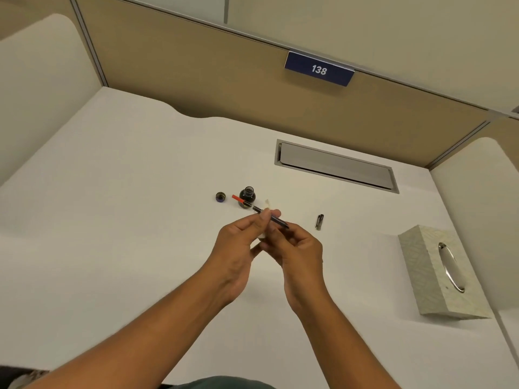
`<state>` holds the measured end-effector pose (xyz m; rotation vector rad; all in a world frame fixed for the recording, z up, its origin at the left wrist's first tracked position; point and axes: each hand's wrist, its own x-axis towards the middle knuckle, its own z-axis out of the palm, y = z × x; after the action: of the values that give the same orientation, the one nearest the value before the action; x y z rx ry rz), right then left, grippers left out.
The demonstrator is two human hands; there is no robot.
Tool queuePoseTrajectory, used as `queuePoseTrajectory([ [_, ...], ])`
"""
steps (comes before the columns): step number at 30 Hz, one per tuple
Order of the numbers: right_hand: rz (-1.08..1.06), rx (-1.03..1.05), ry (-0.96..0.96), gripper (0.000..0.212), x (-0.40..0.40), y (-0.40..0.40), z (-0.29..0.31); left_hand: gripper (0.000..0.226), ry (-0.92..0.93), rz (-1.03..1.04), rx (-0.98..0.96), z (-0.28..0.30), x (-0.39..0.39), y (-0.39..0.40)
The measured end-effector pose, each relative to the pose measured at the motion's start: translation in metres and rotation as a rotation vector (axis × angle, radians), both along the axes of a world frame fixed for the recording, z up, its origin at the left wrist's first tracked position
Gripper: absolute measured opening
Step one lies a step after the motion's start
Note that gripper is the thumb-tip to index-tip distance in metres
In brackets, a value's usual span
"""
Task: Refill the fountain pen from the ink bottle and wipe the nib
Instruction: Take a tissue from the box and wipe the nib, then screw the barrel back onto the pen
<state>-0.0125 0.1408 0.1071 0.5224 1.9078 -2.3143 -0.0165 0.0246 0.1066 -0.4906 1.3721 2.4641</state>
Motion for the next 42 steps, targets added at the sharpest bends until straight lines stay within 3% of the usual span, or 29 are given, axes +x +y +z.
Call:
queuePoseTrajectory([
  [5, 0.106, 0.117, -0.054, 0.016, 0.004, 0.019, -0.022, 0.029, 0.001, 0.131, -0.163, -0.005, 0.002, 0.005],
  [12, 0.055, 0.615, -0.09, 0.008, -0.005, 0.095, -0.077, 0.016, -0.041, 0.239, -0.327, -0.019, 0.001, 0.019],
  [23, 0.365, 1.073, 0.065, 0.031, -0.054, 0.118, -0.145, 0.017, -0.048, 0.249, -0.494, -0.039, 0.016, 0.04],
  [27, 0.437, 1.162, 0.062, 0.027, -0.06, 0.118, -0.158, 0.015, -0.057, 0.225, -0.557, -0.04, 0.019, 0.044],
  [31, 0.435, 1.101, 0.111, 0.02, -0.062, 0.126, -0.153, 0.016, -0.06, 0.187, -0.651, -0.044, 0.02, 0.043],
  [37, 0.388, 0.54, 0.181, 0.016, -0.067, 0.136, -0.083, 0.017, -0.057, 0.012, -0.785, -0.05, 0.021, 0.038],
  [42, 0.531, 0.57, 0.42, 0.016, -0.077, 0.147, -0.024, 0.018, -0.047, -0.098, -0.893, -0.048, 0.02, 0.04],
])
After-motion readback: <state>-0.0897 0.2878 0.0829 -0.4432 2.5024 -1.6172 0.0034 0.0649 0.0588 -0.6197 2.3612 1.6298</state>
